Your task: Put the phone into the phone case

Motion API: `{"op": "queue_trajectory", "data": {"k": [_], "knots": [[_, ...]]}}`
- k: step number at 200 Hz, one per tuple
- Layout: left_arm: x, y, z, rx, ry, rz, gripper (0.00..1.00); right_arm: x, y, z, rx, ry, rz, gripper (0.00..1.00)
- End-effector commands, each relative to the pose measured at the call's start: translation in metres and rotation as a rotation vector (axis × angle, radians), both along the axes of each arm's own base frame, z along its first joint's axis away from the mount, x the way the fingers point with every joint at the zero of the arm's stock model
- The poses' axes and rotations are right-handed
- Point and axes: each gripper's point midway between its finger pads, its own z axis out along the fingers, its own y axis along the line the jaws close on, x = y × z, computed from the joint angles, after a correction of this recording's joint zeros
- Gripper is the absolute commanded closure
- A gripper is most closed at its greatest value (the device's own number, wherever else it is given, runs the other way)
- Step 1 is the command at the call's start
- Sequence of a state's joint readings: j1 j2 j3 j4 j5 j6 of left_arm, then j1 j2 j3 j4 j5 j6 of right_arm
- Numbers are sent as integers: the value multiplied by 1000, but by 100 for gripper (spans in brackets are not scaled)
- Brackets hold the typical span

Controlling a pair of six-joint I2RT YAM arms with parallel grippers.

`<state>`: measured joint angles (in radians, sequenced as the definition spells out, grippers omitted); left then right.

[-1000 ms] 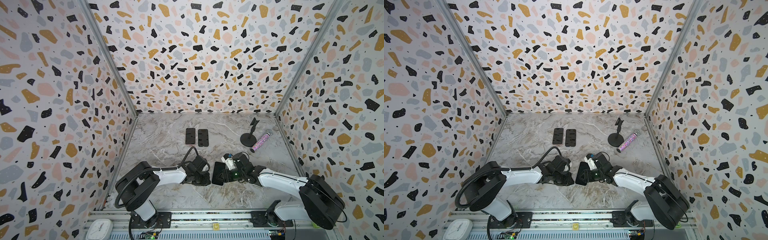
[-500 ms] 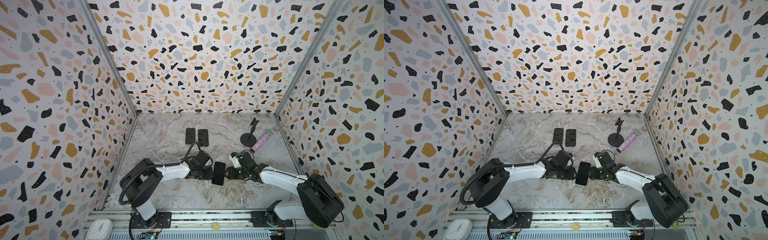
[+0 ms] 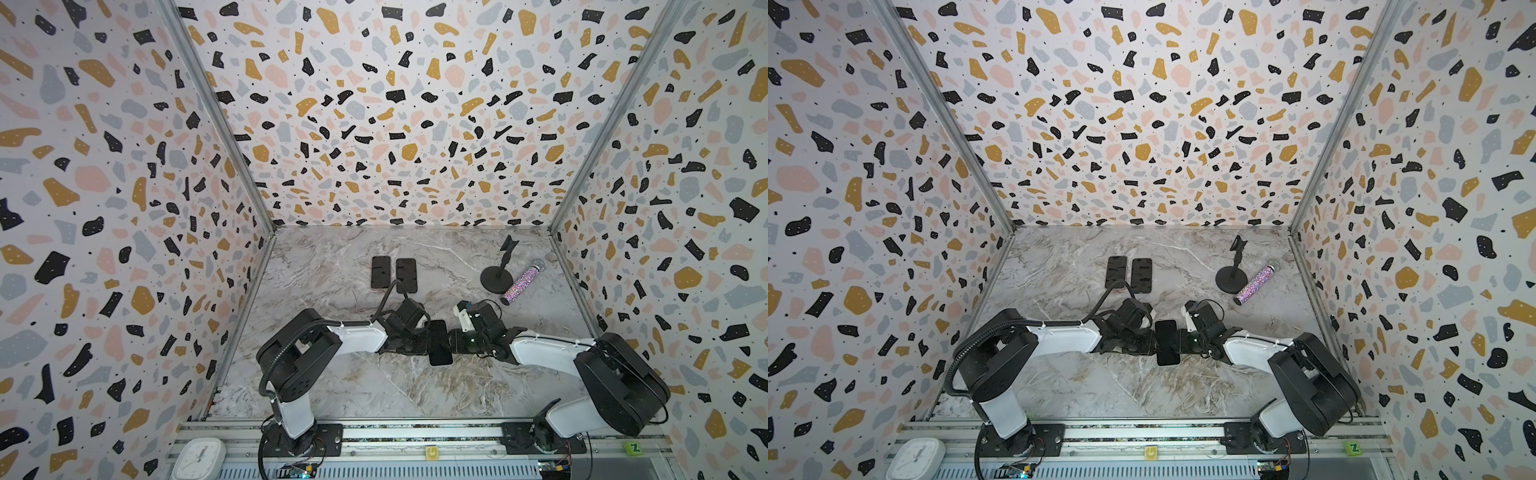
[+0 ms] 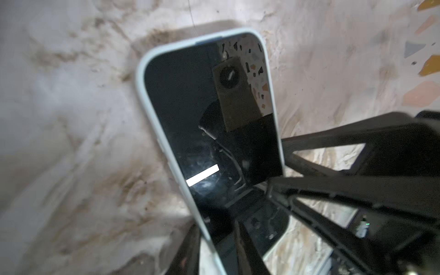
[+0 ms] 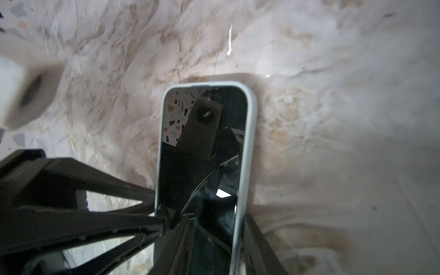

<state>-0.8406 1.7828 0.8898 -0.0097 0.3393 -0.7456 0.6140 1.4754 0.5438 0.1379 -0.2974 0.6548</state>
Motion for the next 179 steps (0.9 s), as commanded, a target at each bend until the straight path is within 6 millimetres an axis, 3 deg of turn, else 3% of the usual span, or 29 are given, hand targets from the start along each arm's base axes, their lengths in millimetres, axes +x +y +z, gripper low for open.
{"op": "queue_trajectory", "data": {"k": [1,67,130,159,179], "knots": [[-21,-2,-36,57,58,-50,82,-40,4,-34,-30,155,52,68],[-21,-7,-41,57,67,-55,91,-50,1,-46,-61,193,52,88],[-21,-9,-38,48,66,-53,94,-48,-5,-42,-88,179,35,100],[-20,-9,-34,42,57,-51,95,-43,-1,-31,-80,154,51,98],[-17,-6,-26,38,41,-42,91,-31,0,-11,-76,109,60,80]]}}
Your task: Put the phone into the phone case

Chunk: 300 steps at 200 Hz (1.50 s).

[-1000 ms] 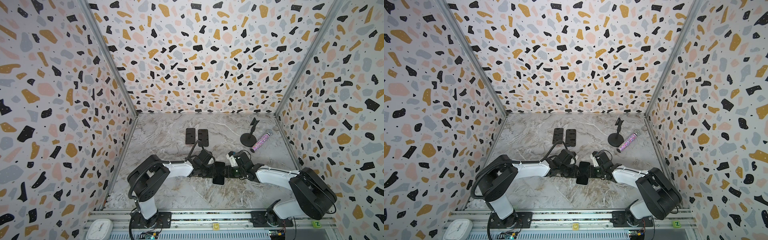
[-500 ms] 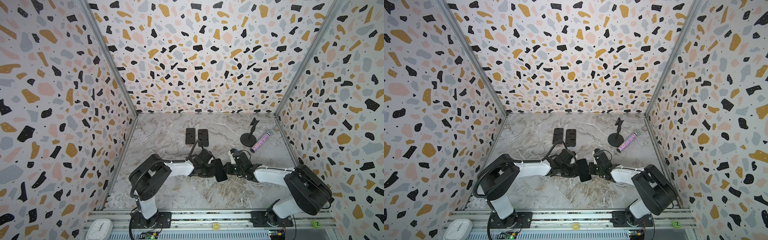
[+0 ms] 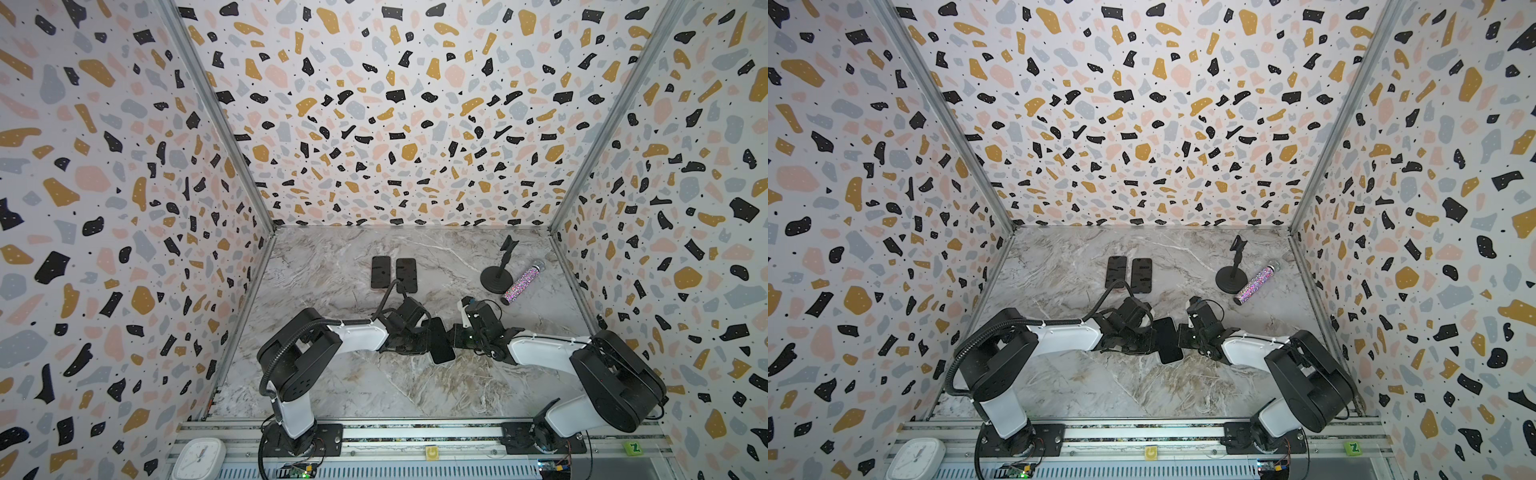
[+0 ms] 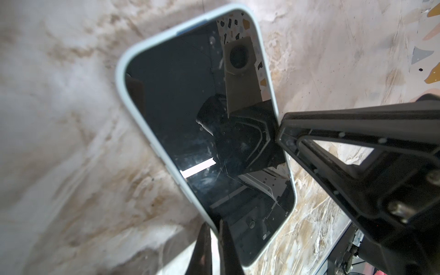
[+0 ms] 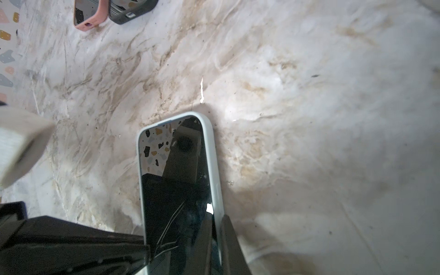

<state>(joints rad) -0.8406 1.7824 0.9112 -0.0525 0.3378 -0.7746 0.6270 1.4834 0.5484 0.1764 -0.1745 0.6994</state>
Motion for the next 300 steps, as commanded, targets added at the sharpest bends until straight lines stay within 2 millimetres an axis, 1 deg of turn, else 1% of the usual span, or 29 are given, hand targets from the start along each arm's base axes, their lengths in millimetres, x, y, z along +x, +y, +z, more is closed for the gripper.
{"op": "queue_trajectory", "data": {"k": [1,6,17,35,46,47,50,54,57,77,92,101,111,126,130,140,143,173,195,216,227,243,264,276,300], "knots": [[-16,-7,-26,21,10,-66,91,-48,7,-11,-32,169,154,79],[-15,-5,-23,20,4,-62,88,-45,6,-4,-37,152,155,72],[-9,0,-11,14,-19,-44,78,-37,3,9,-61,109,148,58],[5,14,11,13,-69,-2,62,-31,-1,24,-93,61,147,46],[10,26,23,17,-92,22,53,-32,0,27,-109,48,155,38],[12,27,27,11,-101,26,52,-32,1,28,-110,47,157,37],[13,31,26,17,-100,31,50,-33,1,27,-118,46,163,35],[15,36,33,11,-113,45,48,-34,2,27,-130,44,167,32],[16,41,33,18,-112,54,46,-35,3,26,-141,44,169,31],[22,69,45,13,-136,115,38,-40,8,21,-203,54,184,23],[22,88,46,31,-139,138,34,-40,12,18,-247,49,196,19],[22,96,46,40,-140,144,30,-38,10,16,-285,47,193,16],[20,102,45,46,-137,146,26,-34,8,15,-320,44,189,14],[18,106,44,32,-136,142,15,-33,10,14,-337,44,189,10],[17,106,44,28,-136,141,12,-33,11,14,-338,45,190,5],[16,107,44,16,-135,137,7,-34,15,12,-351,39,194,3],[15,107,44,14,-134,136,6,-34,15,12,-356,38,194,0],[11,110,39,19,-123,115,0,-37,15,-1,-446,59,177,1],[9,113,36,17,-118,114,0,-41,9,-16,-524,92,153,0],[9,115,36,14,-117,116,0,-45,3,-28,-583,119,129,11],[10,115,37,9,-118,116,0,-42,-2,-30,-612,116,104,21],[12,115,40,7,-122,119,0,-32,-5,-22,-633,83,75,28],[17,116,44,8,-130,120,0,-11,1,-8,-607,48,61,35],[22,115,47,8,-138,121,0,7,3,2,-596,26,51,37],[32,116,50,14,-148,129,0,45,8,23,-559,-23,28,39]]}}
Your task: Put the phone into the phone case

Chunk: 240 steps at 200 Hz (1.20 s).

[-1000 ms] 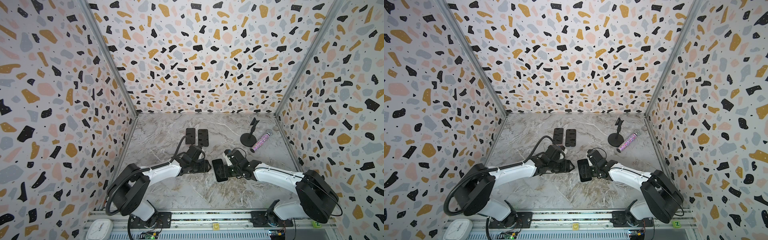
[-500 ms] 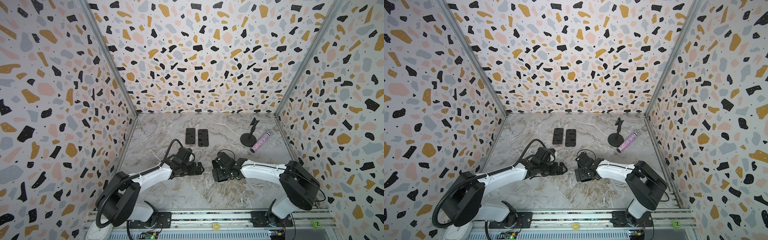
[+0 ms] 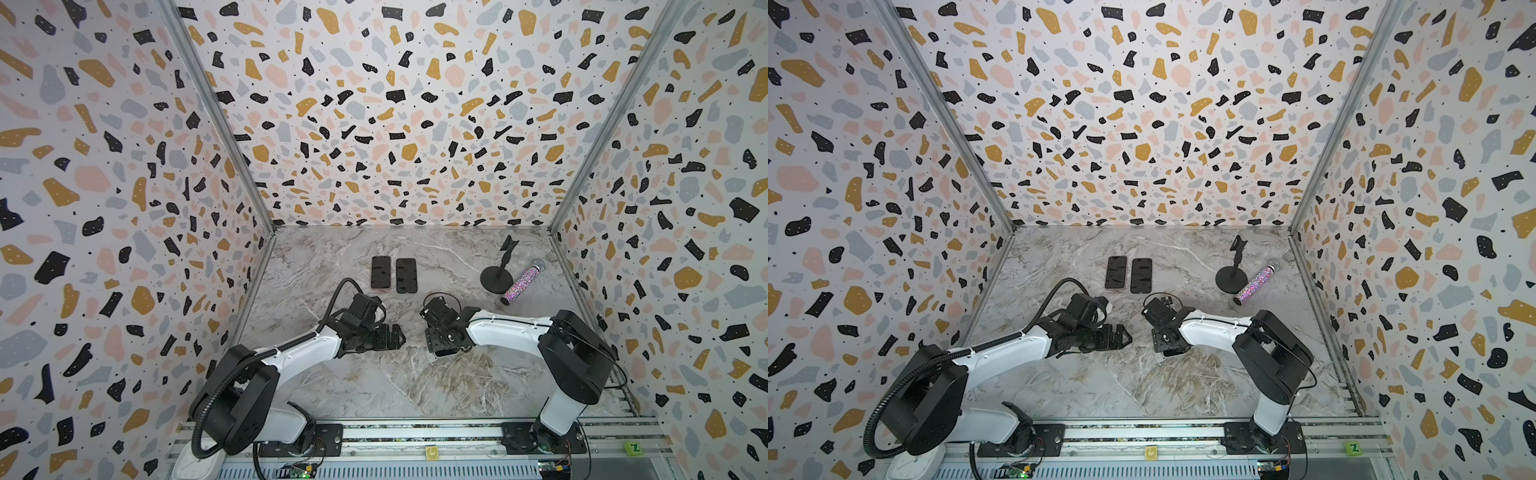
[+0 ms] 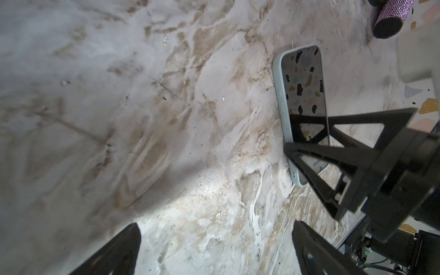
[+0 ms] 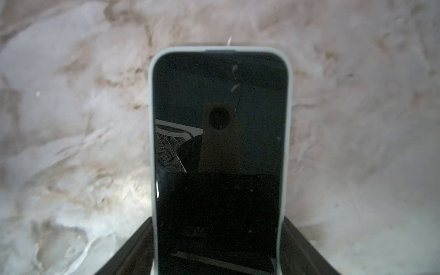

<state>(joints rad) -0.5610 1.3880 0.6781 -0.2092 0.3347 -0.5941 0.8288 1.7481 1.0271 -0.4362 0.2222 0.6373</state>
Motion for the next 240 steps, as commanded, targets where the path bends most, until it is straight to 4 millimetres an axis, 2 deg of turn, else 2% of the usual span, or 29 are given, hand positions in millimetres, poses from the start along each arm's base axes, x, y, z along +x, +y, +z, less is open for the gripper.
{"op": "queue_trajectory", "data": {"k": [1,31,54,72,103,137,179,240], "knots": [[16,-3,14,-12,-40,-8,0,38,-6,27,-9,-73,-13,39],[25,4,15,-2,-47,18,0,91,-3,42,54,-113,-41,41],[33,8,23,16,-68,29,0,130,9,51,120,-147,-59,41],[40,8,28,20,-82,39,0,154,18,50,142,-150,-66,42],[41,6,25,10,-76,47,0,186,23,47,146,-162,-89,42],[40,5,21,3,-66,47,0,206,20,41,137,-167,-118,43],[38,6,18,13,-61,41,0,221,20,29,138,-158,-140,43],[36,7,15,13,-56,42,0,229,26,13,143,-129,-148,39]]}}
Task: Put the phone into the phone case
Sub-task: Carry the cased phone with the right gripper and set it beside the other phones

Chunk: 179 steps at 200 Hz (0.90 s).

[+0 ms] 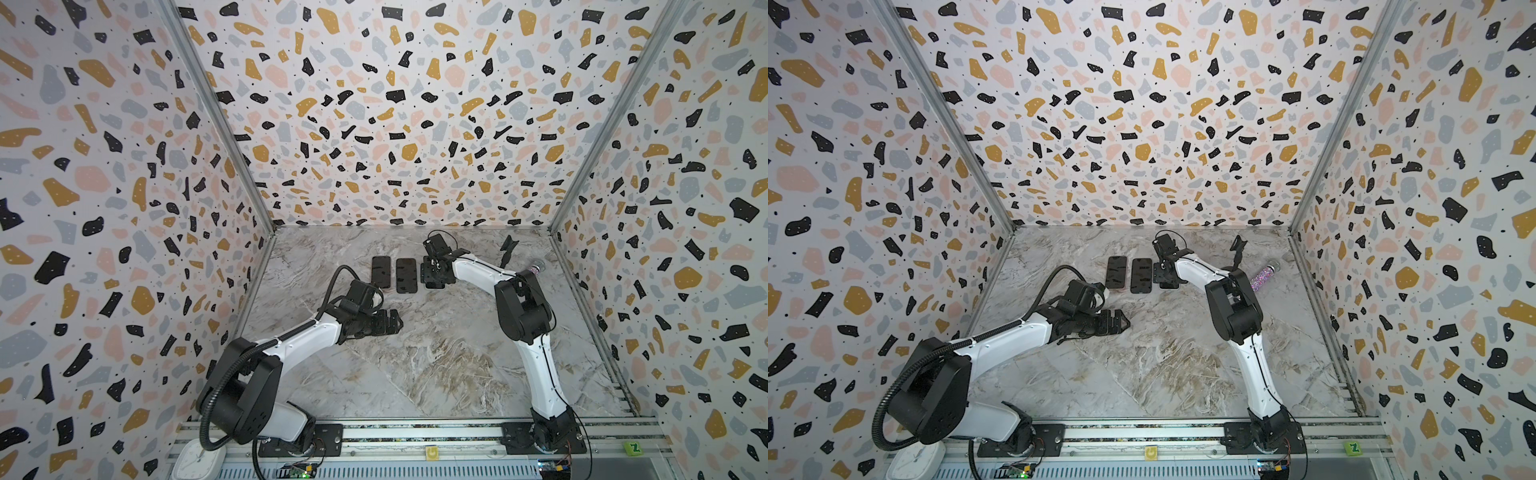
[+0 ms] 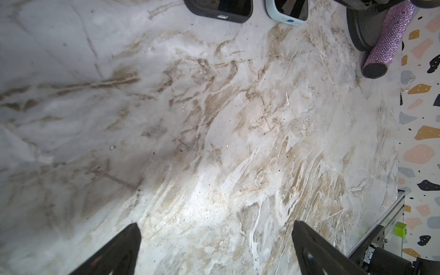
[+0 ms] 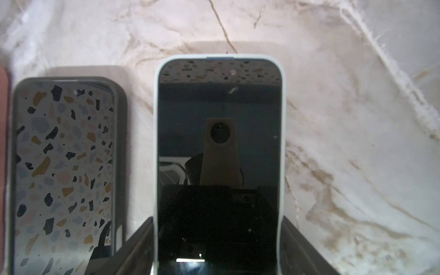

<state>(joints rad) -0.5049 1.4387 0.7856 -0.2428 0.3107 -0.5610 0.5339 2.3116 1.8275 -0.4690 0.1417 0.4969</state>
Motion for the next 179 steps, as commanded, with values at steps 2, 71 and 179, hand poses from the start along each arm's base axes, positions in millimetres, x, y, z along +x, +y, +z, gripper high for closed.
{"op": "queue_trajectory", "data": {"k": [2,71,179], "knots": [[1,2,-2,-1,-8,0,0,6,2,5,16,-3,-13,39],[2,3,-3,7,-11,-1,0,5,5,24,50,-23,5,16],[26,54,49,146,-350,177,0,-83,-21,148,-24,-511,165,6]]}}
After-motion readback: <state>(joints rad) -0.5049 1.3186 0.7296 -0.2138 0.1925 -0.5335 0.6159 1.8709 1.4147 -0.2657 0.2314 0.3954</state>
